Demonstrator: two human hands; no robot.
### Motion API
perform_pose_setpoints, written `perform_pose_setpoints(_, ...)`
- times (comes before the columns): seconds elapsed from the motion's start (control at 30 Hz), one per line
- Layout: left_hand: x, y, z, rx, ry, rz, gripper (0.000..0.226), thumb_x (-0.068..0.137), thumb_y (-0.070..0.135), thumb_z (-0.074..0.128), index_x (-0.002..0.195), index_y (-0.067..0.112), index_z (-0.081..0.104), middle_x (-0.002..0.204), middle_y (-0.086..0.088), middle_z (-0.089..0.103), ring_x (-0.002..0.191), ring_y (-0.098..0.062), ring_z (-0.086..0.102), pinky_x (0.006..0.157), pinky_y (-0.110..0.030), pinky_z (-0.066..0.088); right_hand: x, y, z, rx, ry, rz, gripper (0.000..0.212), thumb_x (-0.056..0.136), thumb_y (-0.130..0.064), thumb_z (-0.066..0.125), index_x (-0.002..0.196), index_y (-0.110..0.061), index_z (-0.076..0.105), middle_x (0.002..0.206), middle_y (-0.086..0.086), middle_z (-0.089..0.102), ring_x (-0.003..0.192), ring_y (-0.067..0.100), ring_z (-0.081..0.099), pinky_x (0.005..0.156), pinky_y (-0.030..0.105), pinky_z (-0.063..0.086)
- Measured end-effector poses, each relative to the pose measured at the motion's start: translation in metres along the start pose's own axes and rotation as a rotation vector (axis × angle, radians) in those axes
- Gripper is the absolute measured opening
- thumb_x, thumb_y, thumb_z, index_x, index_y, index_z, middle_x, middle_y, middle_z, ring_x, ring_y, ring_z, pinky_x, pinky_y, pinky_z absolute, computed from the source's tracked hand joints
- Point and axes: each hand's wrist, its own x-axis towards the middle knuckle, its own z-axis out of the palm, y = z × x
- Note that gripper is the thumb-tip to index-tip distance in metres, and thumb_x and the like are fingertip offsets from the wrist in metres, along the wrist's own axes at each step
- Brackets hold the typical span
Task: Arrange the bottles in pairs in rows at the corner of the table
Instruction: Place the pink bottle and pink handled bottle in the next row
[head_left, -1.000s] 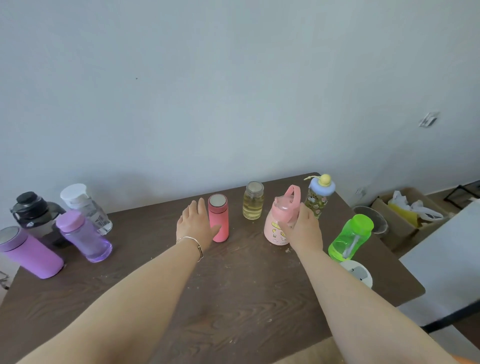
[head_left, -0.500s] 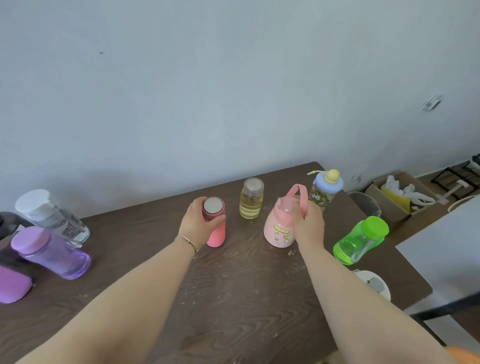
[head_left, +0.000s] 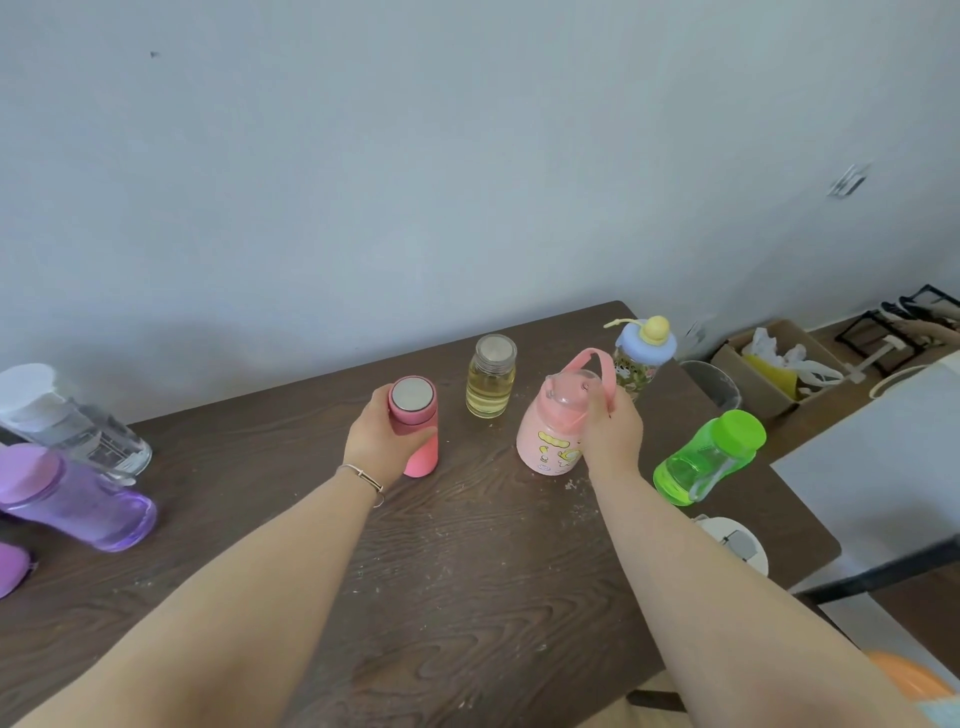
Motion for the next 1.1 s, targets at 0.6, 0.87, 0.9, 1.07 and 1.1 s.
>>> perform_pose_setpoints(0.6,-0.086,0.018,-0.029,-0.075,0.12,0.012,0.065,0.069,0.028,0.08,0.124,0.039,0.047,0.114,0.016,0.062,0.105,-0.012,0.06,0.083,-0.025,0.044,-0.055,-0.024,-0.023,0.005,-0.13,-0.052,0.034,0.117,-0.03,0.048,0.116,-0.003,0.068,0.104,0.008,0.063,0.1,0.027,0.056,0.086,0.035,0.039)
perform_pose_setpoints(0.87,-0.173,0.01,-0.057,-0.084,0.243,-0.026,0.063,0.069,0.03,0.08,0.121,0.042,0.047,0.111,0.018,0.063,0.103,-0.011,0.061,0.08,-0.023,0.043,-0.112,-0.023,-0.033,0.005,-0.287,-0.075,0.037,0.116,-0.032,0.05,0.127,-0.002,0.07,0.11,0.008,0.066,0.108,0.032,0.063,0.089,0.037,0.045)
perform_pose_setpoints(0.9,-0.184,0.009,-0.062,-0.085,0.261,-0.035,0.062,0.069,0.03,0.08,0.121,0.042,0.047,0.111,0.018,0.063,0.103,-0.011,0.061,0.079,-0.022,0.043,-0.121,-0.023,-0.032,0.008,-0.311,-0.081,0.037,0.116,-0.032,0.049,0.127,-0.003,0.07,0.11,0.007,0.066,0.107,0.031,0.063,0.088,0.037,0.045)
perform_pose_setpoints(1.07,-0.232,-0.004,-0.092,-0.08,0.357,-0.076,0.065,0.068,0.03,0.081,0.124,0.036,0.049,0.111,0.015,0.064,0.102,-0.012,0.061,0.079,-0.023,0.043,-0.163,-0.031,-0.019,0.031,-0.419,-0.114,0.035,0.116,-0.03,0.048,0.128,-0.007,0.071,0.112,0.007,0.067,0.106,0.03,0.063,0.089,0.035,0.044)
perform_pose_setpoints(1.1,-0.24,-0.007,-0.098,-0.075,0.374,-0.082,0.064,0.068,0.03,0.081,0.124,0.035,0.05,0.111,0.014,0.064,0.101,-0.012,0.06,0.079,-0.023,0.042,-0.172,-0.033,-0.015,0.04,-0.441,-0.122,0.035,0.116,-0.029,0.048,0.128,-0.007,0.072,0.111,0.007,0.067,0.107,0.03,0.063,0.089,0.035,0.043)
